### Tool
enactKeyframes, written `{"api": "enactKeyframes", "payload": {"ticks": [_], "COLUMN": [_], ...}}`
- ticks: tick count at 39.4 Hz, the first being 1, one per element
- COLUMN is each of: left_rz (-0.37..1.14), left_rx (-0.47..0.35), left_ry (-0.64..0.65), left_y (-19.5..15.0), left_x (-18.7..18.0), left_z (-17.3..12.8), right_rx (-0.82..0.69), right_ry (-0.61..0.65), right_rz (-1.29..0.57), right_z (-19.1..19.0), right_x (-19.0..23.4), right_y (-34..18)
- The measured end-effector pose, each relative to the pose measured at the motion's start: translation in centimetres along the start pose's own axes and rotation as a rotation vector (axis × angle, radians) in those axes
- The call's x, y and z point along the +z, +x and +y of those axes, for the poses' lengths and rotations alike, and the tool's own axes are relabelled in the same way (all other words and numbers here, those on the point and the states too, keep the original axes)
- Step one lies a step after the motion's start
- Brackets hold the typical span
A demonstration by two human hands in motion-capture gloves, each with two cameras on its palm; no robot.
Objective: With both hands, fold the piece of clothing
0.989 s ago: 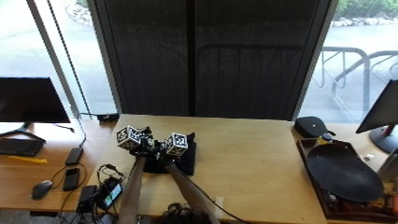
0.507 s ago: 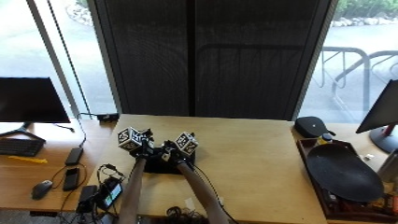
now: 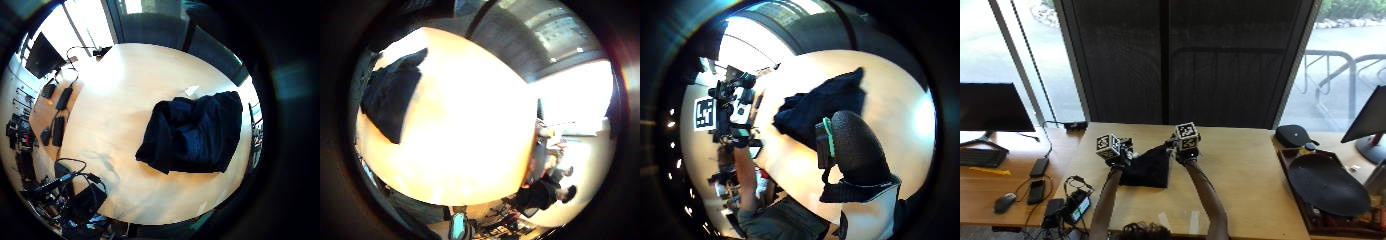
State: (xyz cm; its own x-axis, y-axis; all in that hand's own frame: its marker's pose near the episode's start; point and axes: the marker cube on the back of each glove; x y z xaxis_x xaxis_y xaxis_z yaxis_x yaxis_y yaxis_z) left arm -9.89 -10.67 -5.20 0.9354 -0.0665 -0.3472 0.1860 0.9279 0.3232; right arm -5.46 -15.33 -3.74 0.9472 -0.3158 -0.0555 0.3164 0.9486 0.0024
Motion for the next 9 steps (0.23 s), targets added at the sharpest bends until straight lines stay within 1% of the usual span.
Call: {"api": "enactKeyframes", "payload": {"ticks": [1, 3, 6, 8, 9], "left_rz": [-0.010, -0.015, -0.012, -0.050, -0.084], "left_rx": [0.001, 0.012, 0.032, 0.012, -0.004], "left_ry": [-0.021, -0.062, -0.102, -0.126, -0.133], "left_y": [0.4, 1.1, 1.6, 1.5, 1.6], "left_x": [0.1, 0.3, 1.7, 2.3, 2.3], "left_z": [0.3, 0.8, 0.5, 0.5, 0.6], "right_rx": [0.053, 0.108, 0.152, 0.169, 0.176], "right_ry": [0.003, 0.018, 0.063, 0.111, 0.157], "right_rz": [0.067, 0.135, 0.163, 0.163, 0.169], "right_z": [0.2, 1.0, 1.6, 1.7, 1.6], "right_x": [-0.2, -0.8, -1.1, -1.4, -1.9], "right_y": [0.9, 2.1, 3.5, 4.3, 4.8]}}
